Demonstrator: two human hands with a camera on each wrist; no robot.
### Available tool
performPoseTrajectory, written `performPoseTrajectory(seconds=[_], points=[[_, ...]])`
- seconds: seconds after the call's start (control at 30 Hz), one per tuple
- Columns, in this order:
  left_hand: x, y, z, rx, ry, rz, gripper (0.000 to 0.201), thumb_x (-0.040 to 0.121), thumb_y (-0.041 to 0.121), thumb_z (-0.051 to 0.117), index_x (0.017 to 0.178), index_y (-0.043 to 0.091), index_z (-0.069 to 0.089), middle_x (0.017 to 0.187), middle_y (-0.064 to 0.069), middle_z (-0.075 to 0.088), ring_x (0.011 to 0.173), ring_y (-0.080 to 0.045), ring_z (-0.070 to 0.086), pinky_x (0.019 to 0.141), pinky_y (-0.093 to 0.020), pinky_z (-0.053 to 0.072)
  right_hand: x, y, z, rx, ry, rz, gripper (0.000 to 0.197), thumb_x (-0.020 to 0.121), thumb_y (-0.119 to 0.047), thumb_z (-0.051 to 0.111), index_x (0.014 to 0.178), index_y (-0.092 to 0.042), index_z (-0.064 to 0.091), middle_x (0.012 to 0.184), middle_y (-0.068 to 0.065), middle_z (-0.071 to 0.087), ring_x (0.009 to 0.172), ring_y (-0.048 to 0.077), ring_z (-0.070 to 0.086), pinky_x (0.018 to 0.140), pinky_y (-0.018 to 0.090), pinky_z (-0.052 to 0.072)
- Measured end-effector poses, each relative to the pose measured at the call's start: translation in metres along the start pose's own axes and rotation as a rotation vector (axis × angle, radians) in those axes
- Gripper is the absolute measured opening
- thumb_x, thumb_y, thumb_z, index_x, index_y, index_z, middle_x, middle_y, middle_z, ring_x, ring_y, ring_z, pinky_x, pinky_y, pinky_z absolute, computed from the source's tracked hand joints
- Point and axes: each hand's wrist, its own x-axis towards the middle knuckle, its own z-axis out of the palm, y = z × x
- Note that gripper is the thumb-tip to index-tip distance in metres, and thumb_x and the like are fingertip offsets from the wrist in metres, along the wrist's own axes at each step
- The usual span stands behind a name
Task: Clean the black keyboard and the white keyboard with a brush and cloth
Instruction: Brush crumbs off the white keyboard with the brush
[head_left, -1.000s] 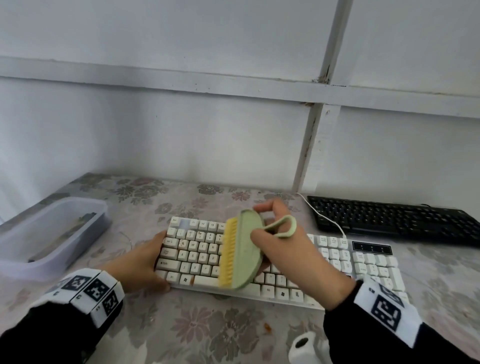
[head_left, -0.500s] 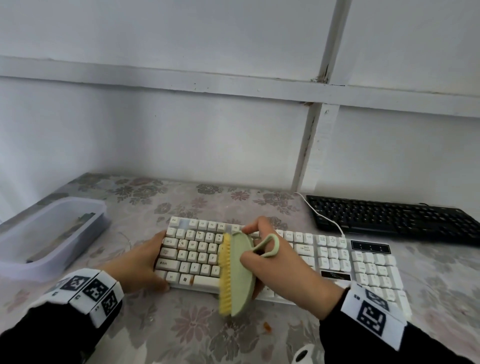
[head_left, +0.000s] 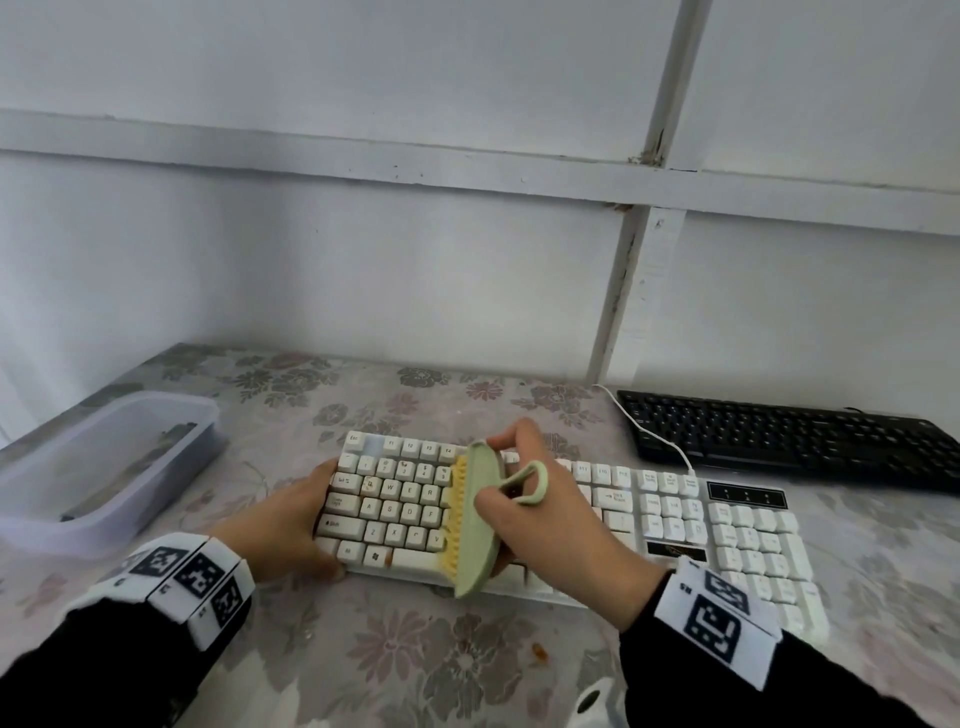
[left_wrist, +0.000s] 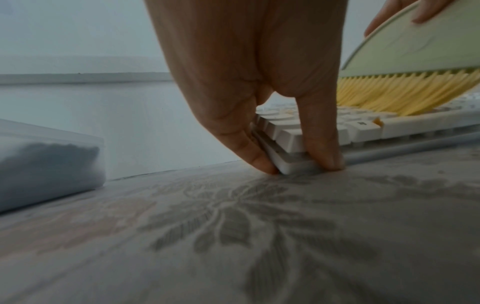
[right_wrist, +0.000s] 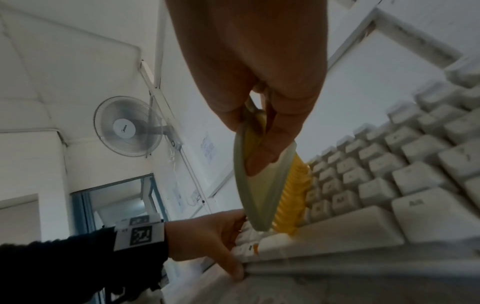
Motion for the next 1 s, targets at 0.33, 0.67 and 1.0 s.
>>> performPoseTrajectory(seconds=[0.33, 0.67, 1.0], points=[[-0.002, 0.004, -0.001, 0.003, -0.004, 0.003, 0.101, 0.068, 0.017, 0.077, 0.142, 0.026, 0.010, 0.114, 0.017, 0.038, 0.105, 0.000, 0.040, 0.087, -0.011, 0.029, 0.003, -0.017, -0.018, 0.102, 0.132, -0.020, 0.024, 0.088, -0.001, 0.049, 0.103, -0.020, 0.046, 0.091, 0.016, 0.065, 0.064, 0.025, 0.070, 0.050, 0.036, 0.057], [-0.004, 0.007, -0.001, 0.030, 0.008, -0.005, 0.099, 0.070, 0.018, 0.076, 0.142, 0.026, 0.008, 0.112, 0.018, 0.035, 0.102, 0.001, 0.038, 0.069, 0.002, 0.029, 0.005, -0.004, 0.008, 0.010, 0.021, -0.017, 0.021, 0.089, -0.004, 0.046, 0.104, -0.017, 0.039, 0.074, 0.008, 0.048, 0.054, 0.012, 0.048, 0.050, 0.034, 0.056], [-0.006, 0.009, -0.002, 0.020, -0.011, -0.010, 0.099, 0.070, 0.017, 0.076, 0.142, 0.025, 0.009, 0.112, 0.018, 0.035, 0.103, 0.000, 0.038, 0.087, -0.011, 0.027, 0.004, -0.020, -0.014, 0.083, 0.045, 0.006, 0.024, 0.087, -0.003, 0.049, 0.105, -0.018, 0.045, 0.100, 0.025, 0.064, 0.069, 0.033, 0.069, 0.052, 0.041, 0.058]])
